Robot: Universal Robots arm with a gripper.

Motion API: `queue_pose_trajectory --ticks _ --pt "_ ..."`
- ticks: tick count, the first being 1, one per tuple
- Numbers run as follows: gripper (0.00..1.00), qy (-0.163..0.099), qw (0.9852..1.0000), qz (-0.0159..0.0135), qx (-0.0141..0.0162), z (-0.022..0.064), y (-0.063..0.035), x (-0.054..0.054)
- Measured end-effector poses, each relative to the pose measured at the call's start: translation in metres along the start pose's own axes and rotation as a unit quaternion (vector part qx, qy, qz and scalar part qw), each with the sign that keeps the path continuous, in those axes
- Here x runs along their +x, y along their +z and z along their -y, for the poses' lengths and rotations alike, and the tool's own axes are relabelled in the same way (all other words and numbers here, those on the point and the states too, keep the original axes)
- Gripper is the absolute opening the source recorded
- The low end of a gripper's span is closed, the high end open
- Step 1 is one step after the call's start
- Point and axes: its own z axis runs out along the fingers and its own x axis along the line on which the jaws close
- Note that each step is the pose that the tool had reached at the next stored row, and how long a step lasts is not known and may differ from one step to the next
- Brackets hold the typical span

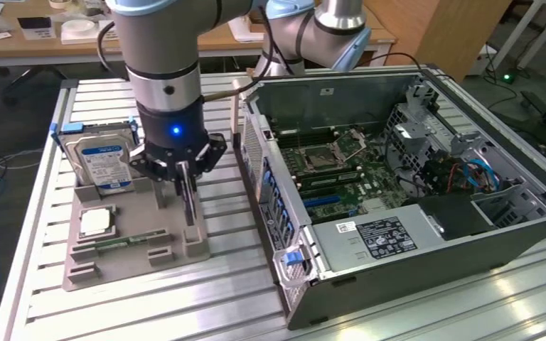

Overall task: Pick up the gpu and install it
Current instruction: 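Pick up the gpu and move the gpu toward the slot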

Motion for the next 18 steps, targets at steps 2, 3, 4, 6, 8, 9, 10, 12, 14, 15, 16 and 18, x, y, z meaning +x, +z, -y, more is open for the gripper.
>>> queue_pose_trajectory --ticks 2,3,4,6,8,9,10,12,14,15,16,18 --pt "0.28 0.0 1.0 0.0 0.0 -0.0001 -0.0052 0.0" --pt "0.28 0.0 1.0 0.0 0.0 -0.0002 -0.0086 0.0" --pt "0.28 0.0 1.0 0.0 -0.0001 -0.0003 -0.0123 0.0" --pt "0.28 0.0 1.0 -0.0001 0.0 -0.0005 -0.0195 0.0" --pt "0.28 0.0 1.0 -0.0001 0.0 -0.0007 -0.0274 -0.001" --pt "0.28 0.0 1.0 0.0 -0.0001 -0.0008 -0.0316 -0.001" --pt "0.28 0.0 1.0 0.0 -0.0001 -0.0009 -0.0361 -0.001" --pt "0.28 0.0 1.0 -0.0001 -0.0001 -0.0012 -0.0451 -0.001" --pt "0.28 0.0 1.0 0.0 -0.0001 -0.0014 -0.0545 -0.001" --pt "0.28 0.0 1.0 -0.0001 -0.0001 -0.0015 -0.059 -0.001" --pt "0.28 0.0 1.0 -0.0001 -0.0001 -0.0017 -0.0635 -0.001" --pt "0.28 0.0 1.0 -0.0001 -0.0002 -0.0019 -0.0723 -0.002"
